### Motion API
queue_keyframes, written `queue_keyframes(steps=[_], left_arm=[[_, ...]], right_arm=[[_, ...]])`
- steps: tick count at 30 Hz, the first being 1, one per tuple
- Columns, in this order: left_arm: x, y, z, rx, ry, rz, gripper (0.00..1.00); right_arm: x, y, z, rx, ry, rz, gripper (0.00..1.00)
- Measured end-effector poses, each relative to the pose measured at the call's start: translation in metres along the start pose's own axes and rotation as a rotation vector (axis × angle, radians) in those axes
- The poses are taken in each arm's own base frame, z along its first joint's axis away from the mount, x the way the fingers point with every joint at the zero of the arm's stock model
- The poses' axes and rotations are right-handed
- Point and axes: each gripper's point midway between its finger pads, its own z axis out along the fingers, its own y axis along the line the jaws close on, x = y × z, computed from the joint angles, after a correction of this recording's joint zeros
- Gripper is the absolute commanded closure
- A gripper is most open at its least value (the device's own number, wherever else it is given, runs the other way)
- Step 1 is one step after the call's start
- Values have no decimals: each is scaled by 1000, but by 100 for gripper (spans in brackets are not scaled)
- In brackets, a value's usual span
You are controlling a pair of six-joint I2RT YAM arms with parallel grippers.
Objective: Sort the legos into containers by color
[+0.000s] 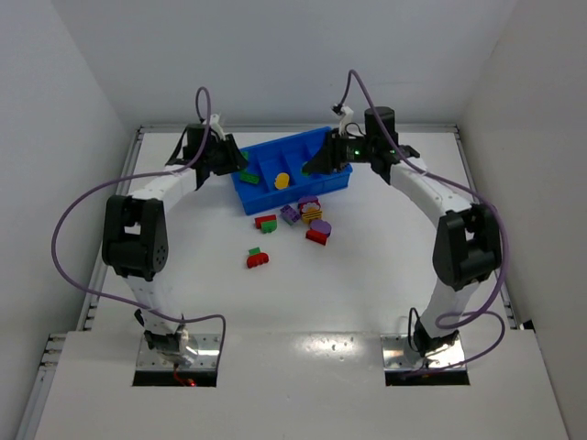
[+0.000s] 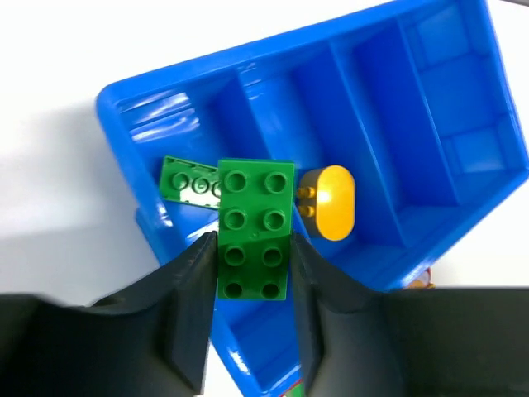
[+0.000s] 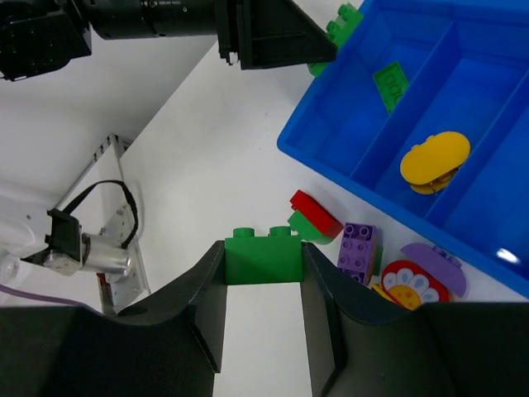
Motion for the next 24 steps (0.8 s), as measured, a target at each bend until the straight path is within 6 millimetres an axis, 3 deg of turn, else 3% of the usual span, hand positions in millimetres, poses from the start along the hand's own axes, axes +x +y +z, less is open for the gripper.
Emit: queue_keyframes(steps=[4,12,13,15,17,19,21,24], left_arm=[[5,3,1,-19,15,-7,31],[9,5,3,-25,26,-13,20],[6,4,2,-23,15,-11,9],[-5,3,-5,-21,-13,-11,2],[-27,-3,-17,-12,-48,-11,0],[-64,-8,-30,5,-120,1,0],[-100,-6,-54,19,-204,21,0],[-134,3,-97,27,-295,42,0]], right_arm=[[-6,-5,4,9,-7,-7,97],[-6,-25,21,39,3,3,97],[-8,-27,26,42,3,-1,97],[-13,-29,39,43,-1,-17,97],[-20,-28,56,37,-6,-42,97],[-23,-27,75,34,-5,-60,97],[-22,-26,96,32,1,-76,97],[-20,-30,128,36,8,-98,97]])
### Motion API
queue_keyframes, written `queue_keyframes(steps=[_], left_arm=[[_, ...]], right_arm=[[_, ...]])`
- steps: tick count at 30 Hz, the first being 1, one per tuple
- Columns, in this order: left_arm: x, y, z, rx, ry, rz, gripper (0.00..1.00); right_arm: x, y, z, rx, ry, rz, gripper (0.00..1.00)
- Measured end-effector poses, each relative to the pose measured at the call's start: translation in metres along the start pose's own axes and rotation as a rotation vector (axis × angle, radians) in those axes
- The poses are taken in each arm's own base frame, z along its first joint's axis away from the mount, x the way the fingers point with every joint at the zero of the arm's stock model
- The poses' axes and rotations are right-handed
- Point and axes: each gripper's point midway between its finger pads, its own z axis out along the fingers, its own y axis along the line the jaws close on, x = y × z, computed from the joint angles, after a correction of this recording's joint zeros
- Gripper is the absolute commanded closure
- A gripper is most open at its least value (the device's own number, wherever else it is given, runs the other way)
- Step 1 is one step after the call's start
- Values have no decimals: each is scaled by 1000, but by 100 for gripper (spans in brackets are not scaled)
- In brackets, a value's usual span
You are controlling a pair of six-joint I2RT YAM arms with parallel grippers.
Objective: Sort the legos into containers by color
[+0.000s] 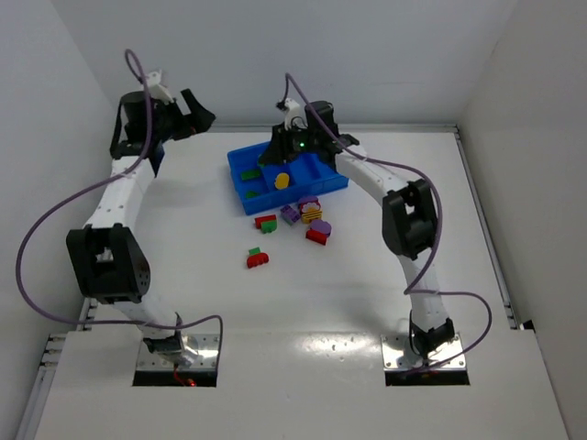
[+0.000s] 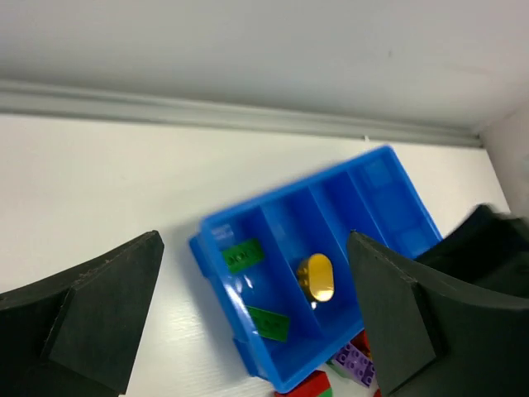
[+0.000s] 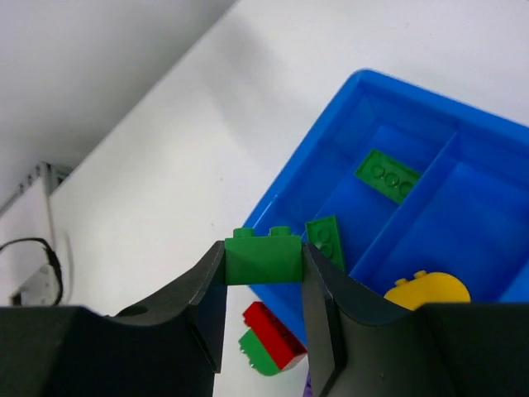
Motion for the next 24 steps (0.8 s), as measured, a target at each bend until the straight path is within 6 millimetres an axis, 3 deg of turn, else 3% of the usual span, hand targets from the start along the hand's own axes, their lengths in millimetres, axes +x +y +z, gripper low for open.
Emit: queue_keyframes(steps=[3,5,11,12,18,20,24], left_arm=[[-26,13,-25,-12,-57,18,0],[-29,25,-34,-38,-56,23,0],[5,41,-40,-69,58,47,0],[10,42,-40,-70,73,48,0],[27,43,-44,-54,125,69,0],[28,41,-44,-41,131,85,0],[34,40,-43,-33,144,115,0]], right_arm=[[10,-4,28,17,24,-21,97],[21,-9,43,42,47,-37,97],[56,-32,70,165,113,-100,94],[61,-36,73,182,121,-115,91],[79,-46,78,231,166,-159,43],[80,-46,78,231,169,-176,35],[80,-44,80,226,173,-203,31]])
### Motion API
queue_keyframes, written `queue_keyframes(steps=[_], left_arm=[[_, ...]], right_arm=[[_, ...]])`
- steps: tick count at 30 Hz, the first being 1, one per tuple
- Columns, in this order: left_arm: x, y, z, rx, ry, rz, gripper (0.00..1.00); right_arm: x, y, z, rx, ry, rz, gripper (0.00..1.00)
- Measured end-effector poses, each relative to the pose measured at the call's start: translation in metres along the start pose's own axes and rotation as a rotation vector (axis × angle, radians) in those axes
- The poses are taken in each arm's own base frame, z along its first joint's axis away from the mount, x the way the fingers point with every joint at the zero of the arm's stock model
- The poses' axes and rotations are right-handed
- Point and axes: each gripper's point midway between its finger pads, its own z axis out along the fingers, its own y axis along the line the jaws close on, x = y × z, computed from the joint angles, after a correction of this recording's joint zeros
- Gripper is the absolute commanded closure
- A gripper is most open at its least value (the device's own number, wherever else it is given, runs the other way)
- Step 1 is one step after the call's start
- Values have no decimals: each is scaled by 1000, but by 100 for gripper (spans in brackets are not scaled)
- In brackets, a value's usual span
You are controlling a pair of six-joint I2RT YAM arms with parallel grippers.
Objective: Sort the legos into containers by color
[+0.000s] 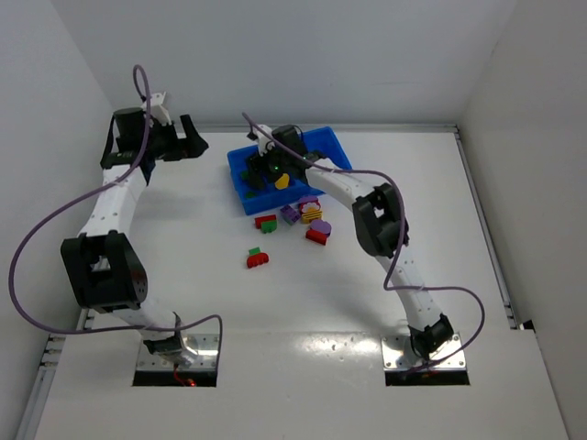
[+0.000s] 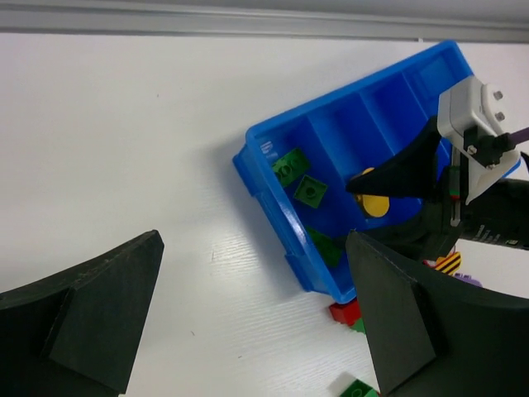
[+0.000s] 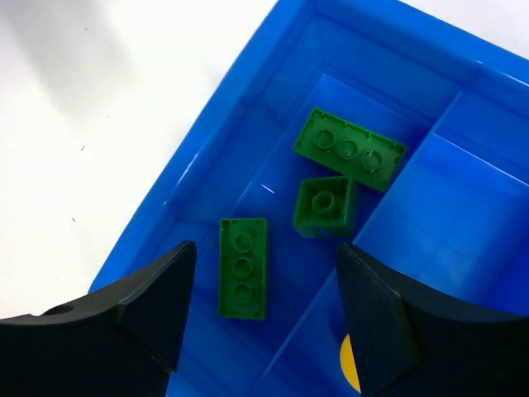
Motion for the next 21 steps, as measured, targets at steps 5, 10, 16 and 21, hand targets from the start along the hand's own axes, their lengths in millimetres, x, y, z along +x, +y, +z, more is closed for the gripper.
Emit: queue_keyframes(steps=[5,10,16,21], left_arm=[[22,-7,1,18,44,63,0],[71,-54,-10,171,141,284,0],[143,-118,-34,481,291,608,9],[196,-153,-45,670,397,788,31]], right_arm=[[1,8,-4,-7,9,-12,30],[-3,17,-56,51,29,-2,30],[-32,3,-172,228,-68,-36,30],[-26,-35,-245,398,-119,-40,30]])
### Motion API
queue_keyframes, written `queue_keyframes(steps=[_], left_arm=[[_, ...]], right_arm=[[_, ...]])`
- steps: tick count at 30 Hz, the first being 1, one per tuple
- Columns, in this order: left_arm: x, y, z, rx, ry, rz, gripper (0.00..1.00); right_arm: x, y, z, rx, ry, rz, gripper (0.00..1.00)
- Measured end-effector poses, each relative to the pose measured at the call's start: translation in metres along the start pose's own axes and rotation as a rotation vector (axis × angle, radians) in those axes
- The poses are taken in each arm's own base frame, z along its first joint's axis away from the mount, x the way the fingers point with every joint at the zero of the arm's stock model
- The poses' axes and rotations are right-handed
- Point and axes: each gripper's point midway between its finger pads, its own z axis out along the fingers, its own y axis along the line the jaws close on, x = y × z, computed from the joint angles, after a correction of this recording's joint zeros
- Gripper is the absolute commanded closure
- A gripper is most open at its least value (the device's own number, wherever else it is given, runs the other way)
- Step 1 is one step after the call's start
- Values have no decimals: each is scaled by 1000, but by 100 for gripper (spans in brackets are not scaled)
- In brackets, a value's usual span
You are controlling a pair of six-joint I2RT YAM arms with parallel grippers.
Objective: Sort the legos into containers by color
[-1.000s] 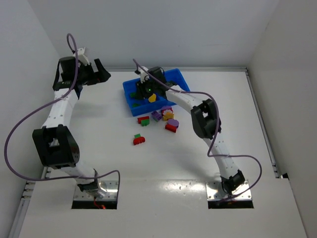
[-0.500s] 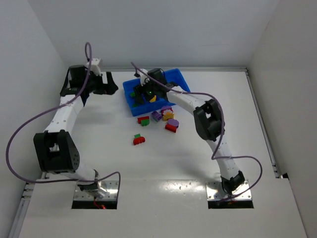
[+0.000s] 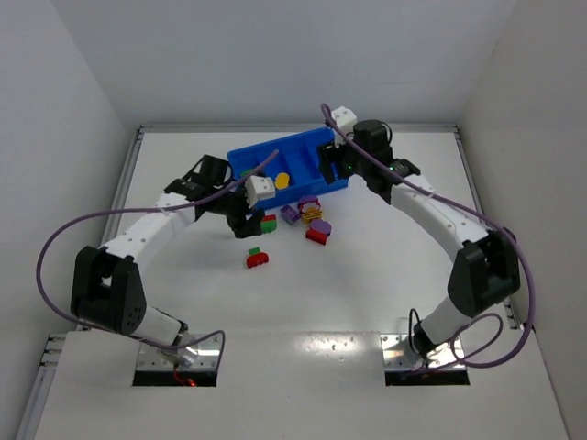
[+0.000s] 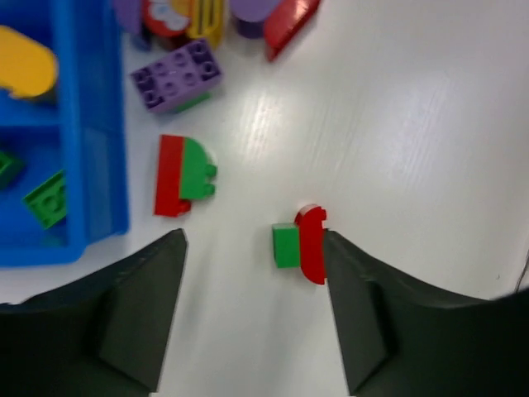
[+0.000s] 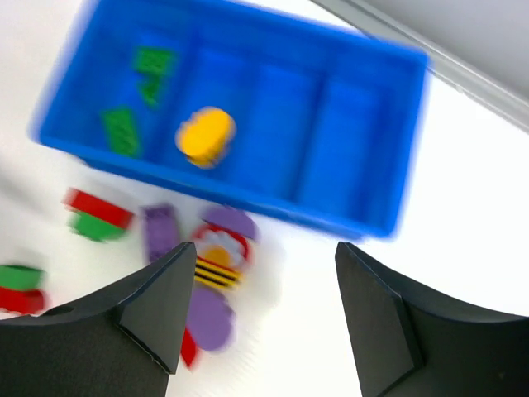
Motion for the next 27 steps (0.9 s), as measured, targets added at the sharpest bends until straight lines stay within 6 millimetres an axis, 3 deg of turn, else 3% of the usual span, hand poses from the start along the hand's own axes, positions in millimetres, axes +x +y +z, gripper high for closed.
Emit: queue_keyframes(steps=[4,9,19,27], left_arm=[[18,-8,23,79,65,75,40],[44,5,40,79,140,152,40],[50,38,51,25,162,393,40],[55,40,60,55,155,459,40]], right_arm=[[44,-33,-15,80,85,30,30],[80,-50,-23,109,171,58,30],[73,-76,-38,147,141,88,30],[75,-84,-40,147,138,104,30]])
